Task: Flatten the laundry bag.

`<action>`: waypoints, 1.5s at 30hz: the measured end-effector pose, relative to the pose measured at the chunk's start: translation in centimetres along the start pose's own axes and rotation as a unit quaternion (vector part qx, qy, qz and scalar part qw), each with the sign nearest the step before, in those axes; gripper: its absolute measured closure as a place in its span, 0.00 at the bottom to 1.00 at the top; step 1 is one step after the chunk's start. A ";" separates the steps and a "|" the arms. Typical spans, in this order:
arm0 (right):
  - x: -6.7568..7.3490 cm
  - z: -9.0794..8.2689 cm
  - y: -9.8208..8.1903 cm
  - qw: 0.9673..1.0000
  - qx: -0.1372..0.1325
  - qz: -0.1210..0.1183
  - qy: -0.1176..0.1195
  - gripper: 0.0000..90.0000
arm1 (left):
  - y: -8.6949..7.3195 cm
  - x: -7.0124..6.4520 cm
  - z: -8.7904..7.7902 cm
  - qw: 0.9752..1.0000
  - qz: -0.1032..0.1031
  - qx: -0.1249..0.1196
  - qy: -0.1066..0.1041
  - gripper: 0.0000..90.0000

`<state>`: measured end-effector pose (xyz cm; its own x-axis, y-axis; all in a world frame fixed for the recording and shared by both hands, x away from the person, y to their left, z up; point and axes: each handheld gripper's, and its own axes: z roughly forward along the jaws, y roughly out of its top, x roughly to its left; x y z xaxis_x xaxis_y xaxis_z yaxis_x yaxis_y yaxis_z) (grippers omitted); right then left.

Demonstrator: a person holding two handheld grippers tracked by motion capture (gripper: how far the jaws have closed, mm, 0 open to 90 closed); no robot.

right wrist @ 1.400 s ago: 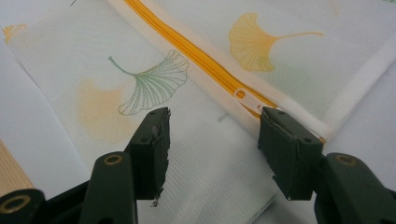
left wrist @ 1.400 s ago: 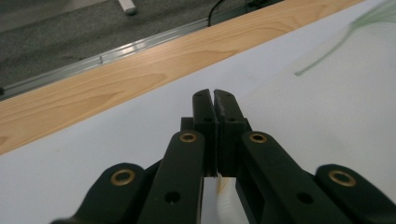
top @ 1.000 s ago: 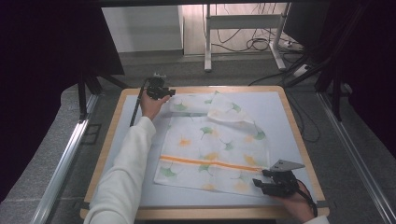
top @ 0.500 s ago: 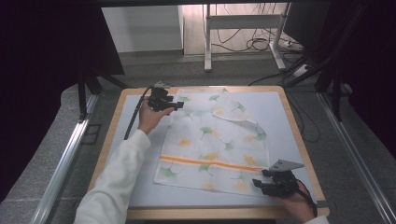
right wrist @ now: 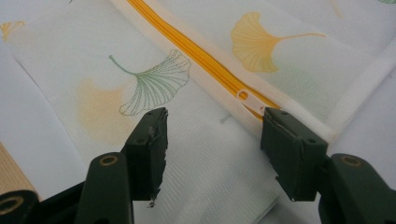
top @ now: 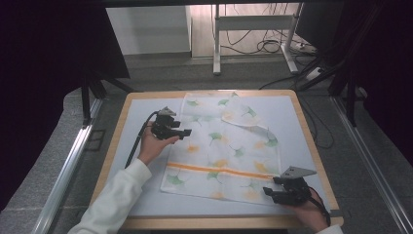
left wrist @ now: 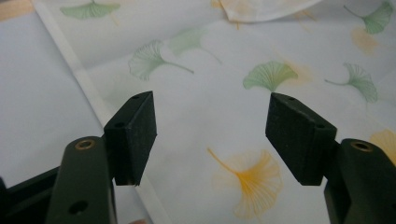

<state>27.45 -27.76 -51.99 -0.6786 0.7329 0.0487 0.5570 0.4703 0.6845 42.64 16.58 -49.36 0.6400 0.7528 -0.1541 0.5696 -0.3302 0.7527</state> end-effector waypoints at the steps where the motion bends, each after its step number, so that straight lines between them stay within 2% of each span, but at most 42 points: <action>1: 0.0 0.0 0.0 1.000 0.000 0.000 0.000 0.46 | -0.5 -0.2 -0.1 1.000 -0.001 0.003 0.000 0.38; 6: 0.0 0.0 0.0 1.000 0.001 0.000 -0.001 0.46 | -2.3 -0.8 -0.5 1.000 -0.003 0.012 0.003 0.38; 17: 0.0 0.0 0.0 1.000 0.000 0.000 0.000 0.45 | -4.5 -1.5 -1.9 1.000 -0.013 0.019 0.001 0.37; 20: 0.0 0.0 0.1 1.000 0.001 -0.001 -0.002 0.45 | -5.8 -2.5 -2.8 1.000 -0.007 0.028 0.009 0.34; 25: 0.1 0.0 0.1 1.000 0.002 -0.003 -0.003 0.45 | -7.4 -4.0 -4.6 1.000 -0.011 0.028 0.003 0.31; 27: 0.1 0.1 0.1 1.000 0.001 -0.002 -0.003 0.45 | -8.1 -4.7 -5.2 0.999 -0.009 0.036 0.006 0.29; 30: 0.1 0.1 0.1 1.000 0.003 -0.001 -0.003 0.45 | -9.0 -5.3 -5.9 0.999 -0.013 0.036 0.010 0.26; 33: 0.2 0.1 0.1 1.000 0.003 -0.004 -0.004 0.44 | -10.6 -6.1 -6.9 0.999 -0.029 0.042 0.007 0.25; 36: 0.2 0.1 0.1 1.000 0.004 -0.004 -0.003 0.44 | -11.6 -7.1 -7.1 0.998 -0.028 0.053 0.006 0.22; 42: 0.2 0.1 0.1 1.000 0.005 -0.007 -0.005 0.44 | -13.0 -8.4 -6.8 0.996 -0.012 0.085 0.015 0.21; 44: 0.2 0.1 0.1 1.000 0.005 -0.007 -0.004 0.44 | -13.3 -8.6 -6.7 0.996 -0.009 0.086 0.017 0.23; 45: 0.1 0.1 0.2 1.000 0.006 -0.008 -0.004 0.44 | -13.4 -9.2 -6.7 0.995 0.015 0.090 0.046 0.28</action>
<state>27.47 -27.55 -51.92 -0.6839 0.7289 0.0315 0.5517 0.4884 0.6761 25.64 17.90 -53.77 0.6131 0.7871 -0.0679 0.6395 -0.4440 0.6277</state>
